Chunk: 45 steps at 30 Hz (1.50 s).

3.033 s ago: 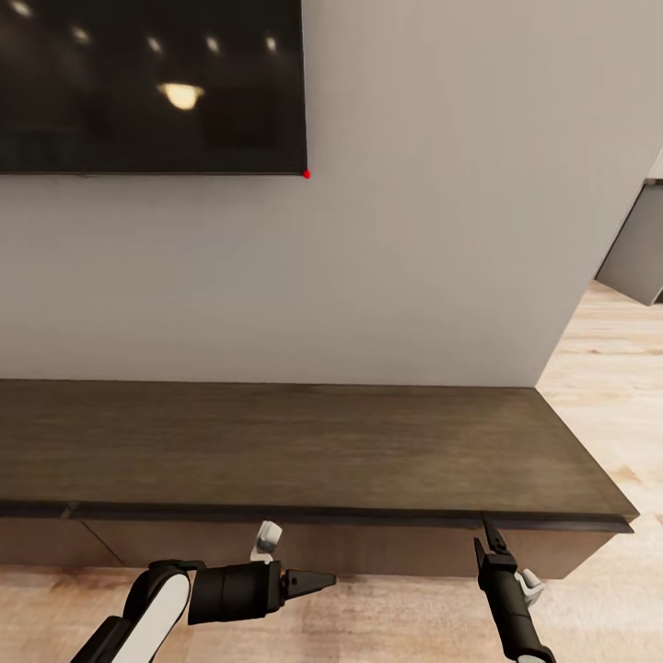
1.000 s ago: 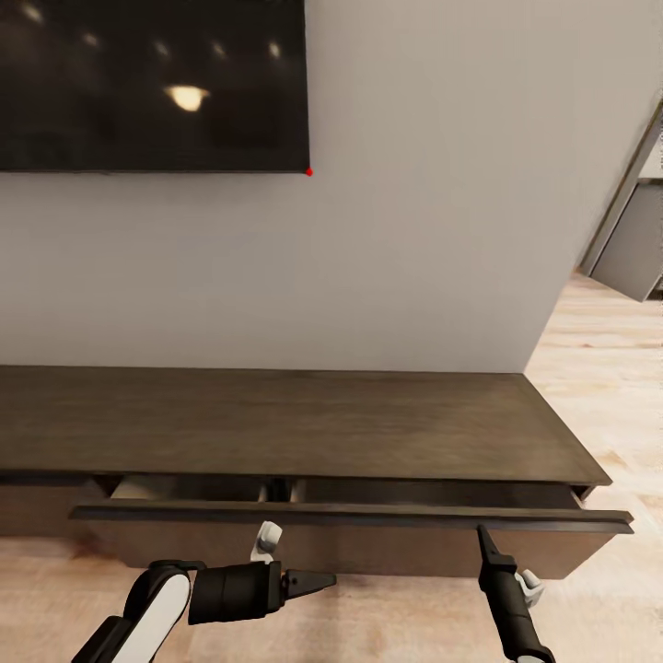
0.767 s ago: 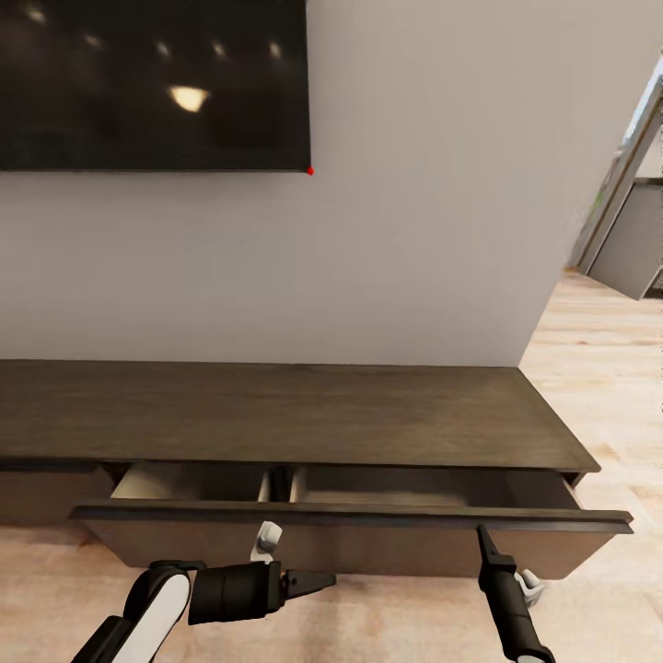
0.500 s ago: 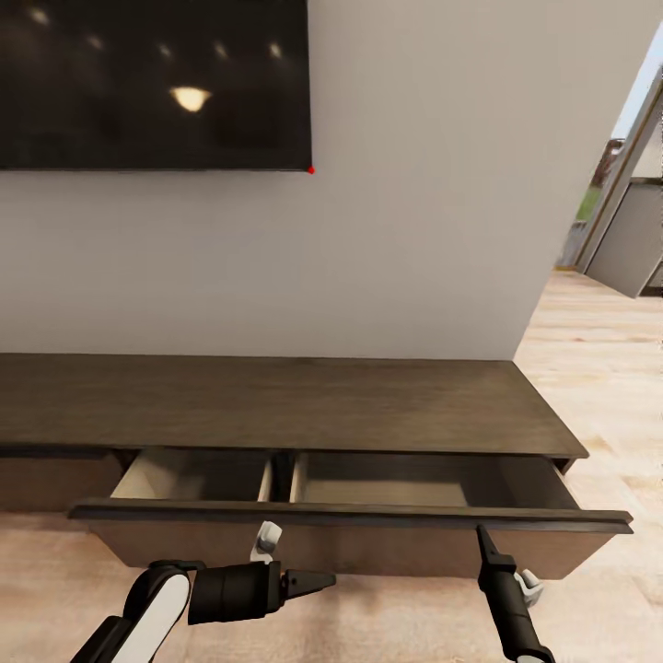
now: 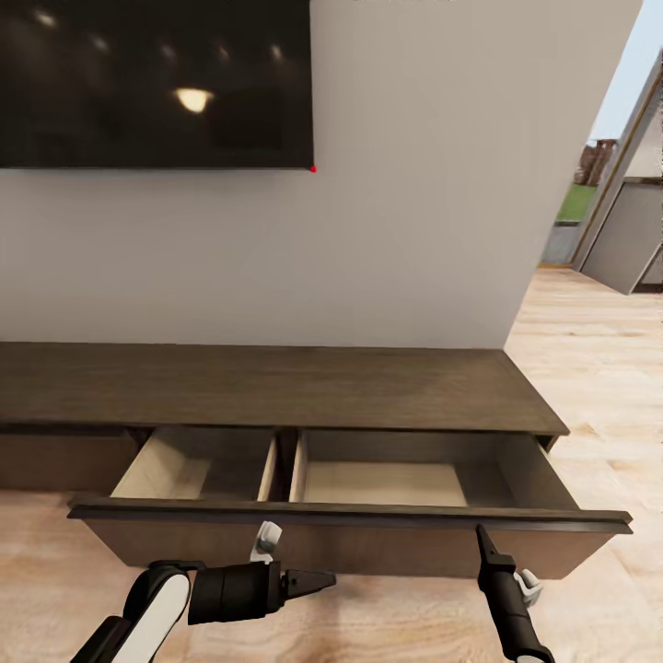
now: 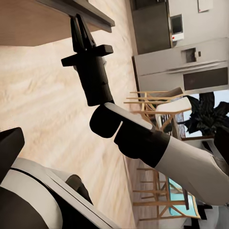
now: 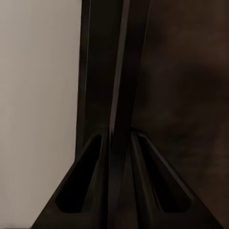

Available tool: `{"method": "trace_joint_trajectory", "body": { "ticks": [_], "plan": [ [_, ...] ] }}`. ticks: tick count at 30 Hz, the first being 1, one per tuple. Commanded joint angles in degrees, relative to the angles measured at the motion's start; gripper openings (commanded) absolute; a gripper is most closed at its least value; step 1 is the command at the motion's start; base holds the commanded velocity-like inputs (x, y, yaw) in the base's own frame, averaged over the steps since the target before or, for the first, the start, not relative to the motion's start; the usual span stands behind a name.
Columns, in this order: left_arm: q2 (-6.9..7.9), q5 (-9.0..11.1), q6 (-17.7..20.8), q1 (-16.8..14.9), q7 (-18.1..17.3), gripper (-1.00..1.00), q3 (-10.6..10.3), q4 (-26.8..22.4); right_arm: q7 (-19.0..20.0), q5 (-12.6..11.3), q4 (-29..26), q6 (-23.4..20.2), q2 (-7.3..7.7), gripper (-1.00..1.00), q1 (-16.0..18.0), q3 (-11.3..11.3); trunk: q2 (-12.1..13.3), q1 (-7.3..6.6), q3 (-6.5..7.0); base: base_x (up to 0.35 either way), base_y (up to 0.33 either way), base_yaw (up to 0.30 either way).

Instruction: Place each of the two pumpkins and all three candles from the living room inside a cabinet in the living room (use any cabinet), then make sure every cabinet is closed, and position the cauldron so it is next to a table in the living room.

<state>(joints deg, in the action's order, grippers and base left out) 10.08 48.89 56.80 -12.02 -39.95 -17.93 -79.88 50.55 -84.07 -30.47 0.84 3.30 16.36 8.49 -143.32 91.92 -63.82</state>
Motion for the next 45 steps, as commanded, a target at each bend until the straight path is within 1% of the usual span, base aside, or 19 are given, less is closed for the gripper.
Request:
{"method": "trace_joint_trajectory", "body": {
  "ticks": [1,17,45],
  "plan": [
    [0.01,0.06,0.24,-0.02,-0.11,1.00,-0.05,-0.01,0.69,-1.00,-0.03,-0.12,0.04,-1.00,0.04,0.22,-0.02,-0.04,-0.04,-0.199,0.000,0.000],
    [0.22,0.08,0.24,0.03,-0.12,1.00,0.00,-0.01,0.69,-0.92,-0.03,-0.06,0.04,-1.00,0.06,0.22,-0.02,-0.04,-0.04,-0.104,0.000,0.000],
    [0.29,0.15,0.24,0.06,-0.12,1.00,0.00,-0.01,0.69,-0.92,-0.03,-0.05,0.04,-1.00,0.05,0.22,-0.02,-0.04,-0.04,-0.053,0.000,0.000]
  ]
}}
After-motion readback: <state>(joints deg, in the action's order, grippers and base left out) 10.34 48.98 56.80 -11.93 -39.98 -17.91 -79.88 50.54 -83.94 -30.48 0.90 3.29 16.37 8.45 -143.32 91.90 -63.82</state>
